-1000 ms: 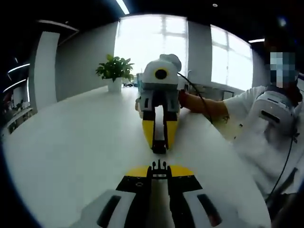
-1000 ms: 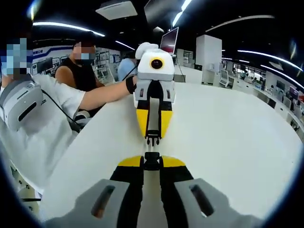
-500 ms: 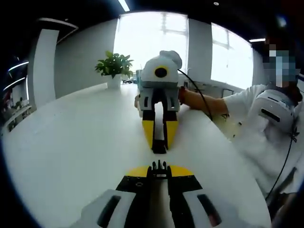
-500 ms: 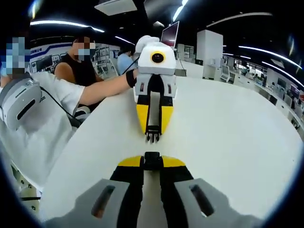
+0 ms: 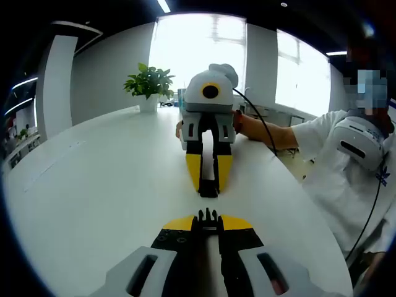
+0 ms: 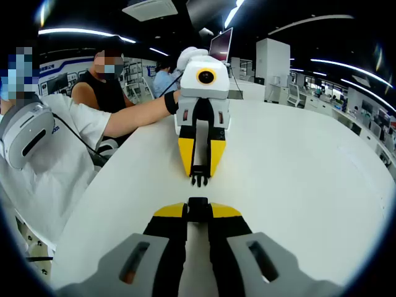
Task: Snap the two parts of the plastic buckle together until the buckle closes and remains connected.
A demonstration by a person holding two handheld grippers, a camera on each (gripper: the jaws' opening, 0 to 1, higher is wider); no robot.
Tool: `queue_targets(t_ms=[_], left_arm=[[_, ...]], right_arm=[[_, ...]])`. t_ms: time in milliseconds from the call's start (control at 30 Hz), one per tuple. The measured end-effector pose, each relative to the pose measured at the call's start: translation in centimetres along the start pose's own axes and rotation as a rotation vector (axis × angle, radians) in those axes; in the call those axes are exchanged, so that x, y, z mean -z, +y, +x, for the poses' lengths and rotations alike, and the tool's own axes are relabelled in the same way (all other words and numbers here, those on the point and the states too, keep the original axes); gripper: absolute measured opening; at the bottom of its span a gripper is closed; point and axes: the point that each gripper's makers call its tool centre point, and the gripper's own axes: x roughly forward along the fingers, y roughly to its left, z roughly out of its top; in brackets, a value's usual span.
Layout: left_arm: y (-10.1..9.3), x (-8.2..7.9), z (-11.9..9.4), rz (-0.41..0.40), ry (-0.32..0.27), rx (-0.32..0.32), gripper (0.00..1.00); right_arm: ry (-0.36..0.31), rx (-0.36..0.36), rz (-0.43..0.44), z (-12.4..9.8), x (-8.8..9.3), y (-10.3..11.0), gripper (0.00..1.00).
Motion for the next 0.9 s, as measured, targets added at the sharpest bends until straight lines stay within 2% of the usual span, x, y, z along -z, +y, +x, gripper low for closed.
queue_targets(t_ms=[267, 400, 733, 900], left_arm=[[-0.3, -0.2, 0.4, 0.014, -0.013, 0.004, 0.12], [-0.5, -0.3, 0.8, 0.018, -0.037, 0.013, 0.12], [-0.5, -0.4, 1.3, 0.015, -0.064, 0.025, 0.12], [-0.5, -0.4, 1.5, 0.031, -0.056, 0.011, 0.12]], right_arm=[[-0.016, -0.001, -0.006, 0.1, -0.4, -0.7, 0.11], [-0.024, -0.003, -0.014, 0.2, -0.6, -0.8, 0.11], [-0.028, 0.004, -0.016, 0.4, -0.8, -0.7, 0.12], [-0.036, 0.005, -0.008, 0.6, -0.7, -0.2, 0.12]])
